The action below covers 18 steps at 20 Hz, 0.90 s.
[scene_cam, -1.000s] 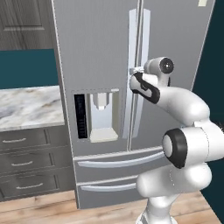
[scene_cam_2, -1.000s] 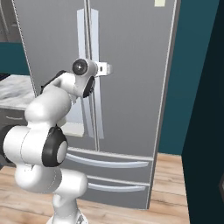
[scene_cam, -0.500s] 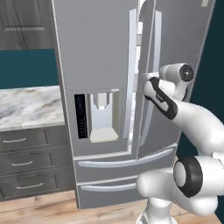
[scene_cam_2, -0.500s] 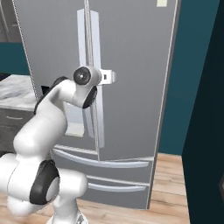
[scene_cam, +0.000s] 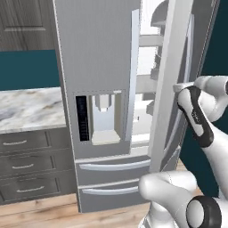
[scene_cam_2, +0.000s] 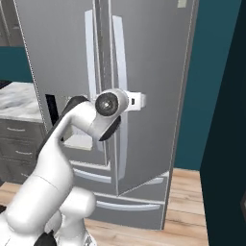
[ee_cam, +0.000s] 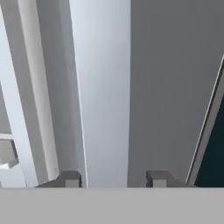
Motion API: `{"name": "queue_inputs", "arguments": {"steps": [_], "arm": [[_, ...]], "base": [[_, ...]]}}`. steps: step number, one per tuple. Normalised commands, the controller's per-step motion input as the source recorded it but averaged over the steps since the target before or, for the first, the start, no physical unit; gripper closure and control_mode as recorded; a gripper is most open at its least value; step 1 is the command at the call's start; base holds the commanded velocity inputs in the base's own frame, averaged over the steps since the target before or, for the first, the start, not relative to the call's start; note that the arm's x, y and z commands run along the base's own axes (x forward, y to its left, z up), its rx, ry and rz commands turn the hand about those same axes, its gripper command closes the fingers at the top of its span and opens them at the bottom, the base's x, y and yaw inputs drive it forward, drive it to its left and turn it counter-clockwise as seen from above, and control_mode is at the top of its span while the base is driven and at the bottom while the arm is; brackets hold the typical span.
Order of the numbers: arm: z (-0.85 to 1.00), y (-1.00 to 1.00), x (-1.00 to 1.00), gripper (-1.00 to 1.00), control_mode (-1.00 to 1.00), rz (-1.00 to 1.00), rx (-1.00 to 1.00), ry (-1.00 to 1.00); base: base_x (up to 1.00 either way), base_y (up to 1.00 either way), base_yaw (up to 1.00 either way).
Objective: Take the cupcakes from the fridge and place them on the empty tray on the dining counter.
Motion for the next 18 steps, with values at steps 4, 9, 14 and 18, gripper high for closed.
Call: {"name": "queue_inputs", "arguments": {"steps": [4, 9, 14, 18], "arm": [[0.0, -0.73, -0.98, 1.0, -1.0, 0.0, 0.0, 0.0], [0.0, -0.63, -0.87, 1.0, -1.0, 0.0, 0.0, 0.0], [0.0, -0.41, -0.62, -1.0, -1.0, 0.0, 0.0, -0.01], [0.02, 0.18, -0.73, -1.0, -1.0, 0.0, -0.04, -0.12]], "base": [[0.0, 0.0, 0.0], [0.0, 0.0, 0.0], [0.0, 0.0, 0.0], [0.0, 0.0, 0.0]]}}
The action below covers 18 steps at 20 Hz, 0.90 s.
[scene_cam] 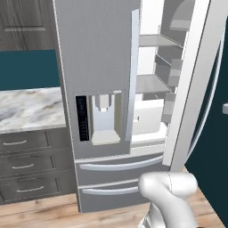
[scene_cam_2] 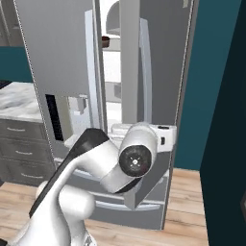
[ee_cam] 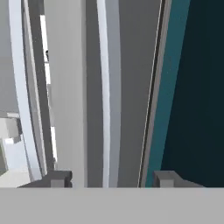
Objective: Take the cupcakes from the fridge and place them on the empty tray on the dining counter.
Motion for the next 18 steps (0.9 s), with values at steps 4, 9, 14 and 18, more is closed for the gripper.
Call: {"name": "queue_inputs", "arguments": {"steps": [4, 9, 14, 18], "arm": [[0.2, 0.95, -0.41, -1.0, -1.0, -0.01, -0.26, -0.26], [0.2, 1.0, -0.09, -1.0, -1.0, -0.12, -0.31, -0.13], [0.06, 0.93, 0.0, -1.0, -1.0, -0.24, -0.25, 0.0], [0.0, 0.89, 0.0, -1.0, -1.0, -0.23, -0.24, 0.05]], "base": [[0.0, 0.0, 0.0], [0.0, 0.0, 0.0], [0.0, 0.0, 0.0], [0.0, 0.0, 0.0]]}}
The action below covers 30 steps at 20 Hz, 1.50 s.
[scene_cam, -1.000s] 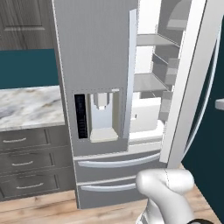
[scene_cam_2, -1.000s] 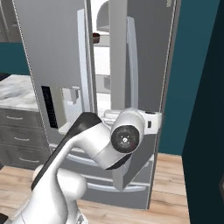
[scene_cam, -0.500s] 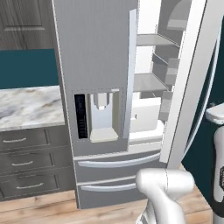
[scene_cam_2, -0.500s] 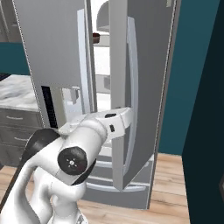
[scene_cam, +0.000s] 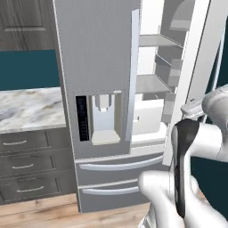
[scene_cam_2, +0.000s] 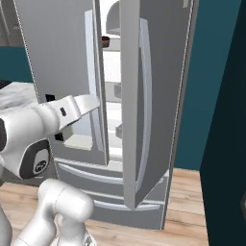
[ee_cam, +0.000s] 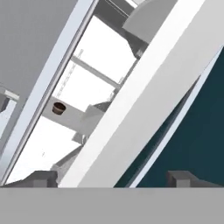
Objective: Take the cupcakes from the fridge and place them on the empty tray on the dining counter.
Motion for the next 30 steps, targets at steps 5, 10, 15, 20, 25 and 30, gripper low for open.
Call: {"name": "queue_inputs", "arguments": {"steps": [5, 10, 15, 20, 25, 30], "arm": [[0.0, 0.77, 0.01, -1.0, -1.0, -0.23, -0.25, 0.1], [-0.07, 0.4, 0.23, -1.0, -1.0, -0.23, -0.3, 0.16], [-0.15, -0.01, 0.53, -1.0, -1.0, -0.27, -0.17, 0.18], [-0.03, -0.1, 0.57, -1.0, -1.0, -0.16, -0.07, 0.23], [-0.02, -0.01, 0.44, -1.0, -1.0, -0.03, -0.02, 0.14], [-0.09, 0.0, 0.32, -1.0, -1.0, 0.0, 0.0, 0.07]], "base": [[0.0, 0.0, 0.0], [0.0, 0.0, 0.0], [0.0, 0.0, 0.0], [0.0, 0.0, 0.0], [0.0, 0.0, 0.0], [0.0, 0.0, 0.0]]}}
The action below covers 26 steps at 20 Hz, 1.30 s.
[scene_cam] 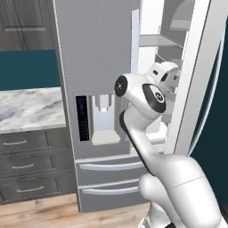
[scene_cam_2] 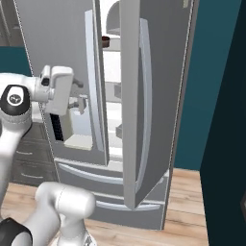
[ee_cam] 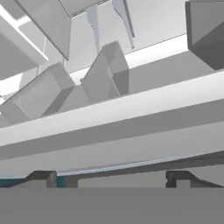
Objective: Take the cupcakes from the fridge and place them on the empty tray on the dining counter.
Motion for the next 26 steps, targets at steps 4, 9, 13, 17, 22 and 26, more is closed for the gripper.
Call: {"name": "queue_inputs", "arguments": {"steps": [4, 9, 13, 17, 22, 26], "arm": [[-0.11, -0.02, 0.39, -1.0, -1.0, 0.0, 0.0, 0.07], [-0.21, -0.19, 0.45, -1.0, -1.0, 0.0, 0.0, 0.07], [-0.21, -0.24, 0.46, -1.0, -1.0, 0.0, 0.0, 0.05], [-0.22, -0.22, 0.54, -1.0, -1.0, 0.0, 0.0, 0.06], [-0.21, -0.17, 0.56, -1.0, -1.0, 0.0, 0.0, 0.06], [-0.17, -0.23, 0.47, -1.0, -1.0, 0.0, 0.0, 0.07]], "base": [[0.0, 0.0, 0.0], [0.0, 0.0, 0.0], [0.0, 0.0, 0.0], [0.0, 0.0, 0.0], [0.0, 0.0, 0.0], [0.0, 0.0, 0.0]]}}
